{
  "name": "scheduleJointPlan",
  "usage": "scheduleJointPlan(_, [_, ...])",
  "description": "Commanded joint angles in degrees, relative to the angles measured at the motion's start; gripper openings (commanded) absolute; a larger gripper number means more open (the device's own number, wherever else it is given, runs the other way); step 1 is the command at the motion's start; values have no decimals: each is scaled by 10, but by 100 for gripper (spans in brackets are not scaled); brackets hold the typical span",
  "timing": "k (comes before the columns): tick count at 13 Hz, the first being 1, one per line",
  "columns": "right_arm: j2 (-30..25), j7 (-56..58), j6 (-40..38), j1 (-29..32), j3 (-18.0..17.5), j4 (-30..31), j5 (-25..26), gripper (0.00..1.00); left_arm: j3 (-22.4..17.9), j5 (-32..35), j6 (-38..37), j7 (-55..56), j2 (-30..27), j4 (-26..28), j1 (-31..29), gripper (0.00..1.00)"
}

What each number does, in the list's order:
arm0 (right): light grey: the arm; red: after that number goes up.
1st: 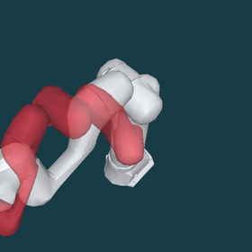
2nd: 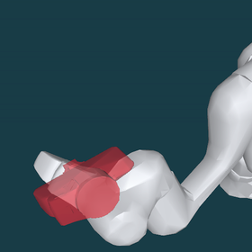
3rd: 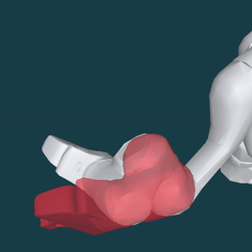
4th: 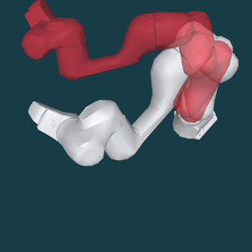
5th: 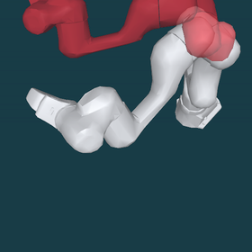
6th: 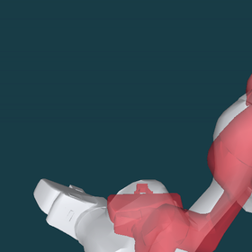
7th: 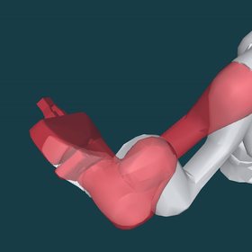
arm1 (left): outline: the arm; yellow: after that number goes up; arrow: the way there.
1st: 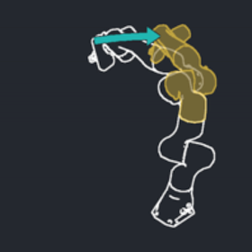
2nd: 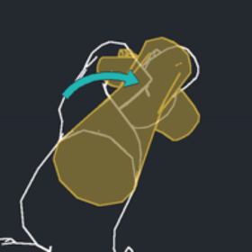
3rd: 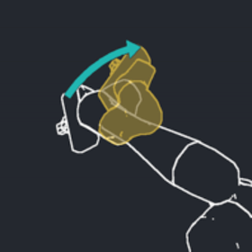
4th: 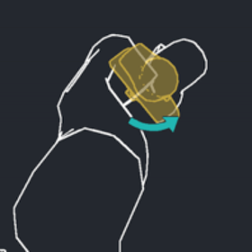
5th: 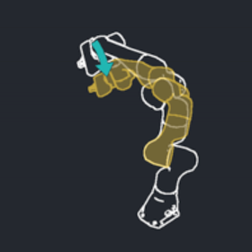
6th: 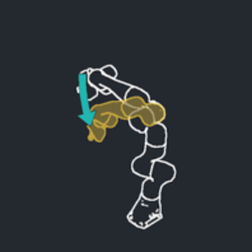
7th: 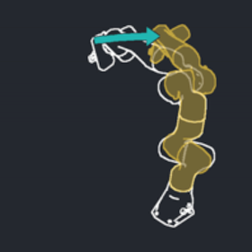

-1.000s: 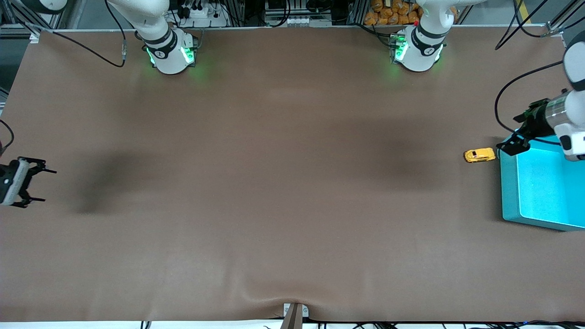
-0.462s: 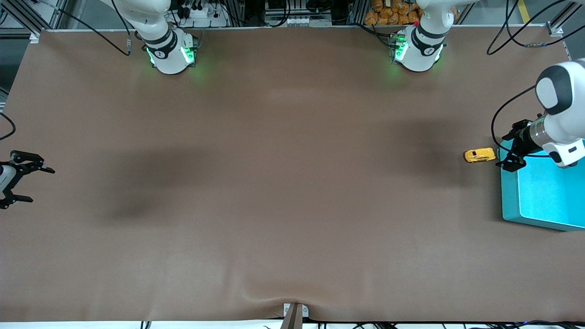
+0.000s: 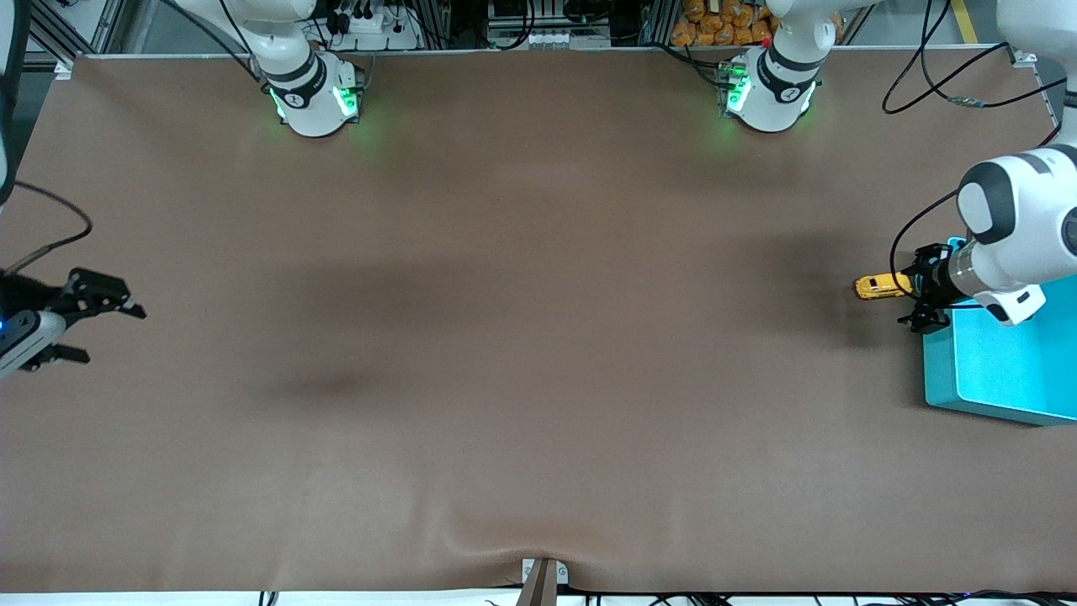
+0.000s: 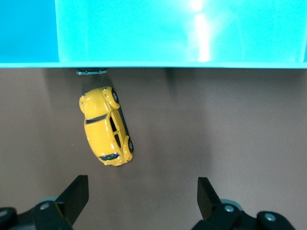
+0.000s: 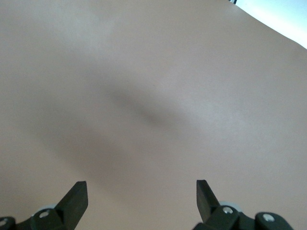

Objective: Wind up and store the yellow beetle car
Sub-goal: 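Lift the car with the left gripper and carry it over the bin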

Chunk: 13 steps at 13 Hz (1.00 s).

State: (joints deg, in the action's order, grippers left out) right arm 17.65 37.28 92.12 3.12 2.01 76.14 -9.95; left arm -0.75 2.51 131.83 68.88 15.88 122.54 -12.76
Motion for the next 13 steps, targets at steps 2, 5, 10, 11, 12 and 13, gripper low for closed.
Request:
scheduleJointPlan(2, [-93, -226, -40, -60, 6, 50, 26, 100, 5, 14, 19, 29, 14, 8, -17, 100])
scheduleJointPlan(5, [-163, -311, -59, -53, -6, 107, 26, 100, 5, 25, 52, 22, 13, 40, -26, 100])
scheduleJointPlan(10, [-242, -360, -53, -53, -3, 208, 94, 100, 4, 29, 117, 22, 7, 92, -47, 100])
scheduleJointPlan(11, [-254, -360, -42, -51, -3, 224, 98, 100, 4, 39, 128, 22, 10, 96, -53, 100])
scheduleJointPlan(12, [-262, -359, -34, -52, -3, 233, 106, 100, 4, 50, 134, 22, 10, 103, -59, 100])
scheduleJointPlan(13, [-263, -357, -29, -53, -3, 232, 127, 100, 4, 58, 136, 22, 10, 109, -61, 100])
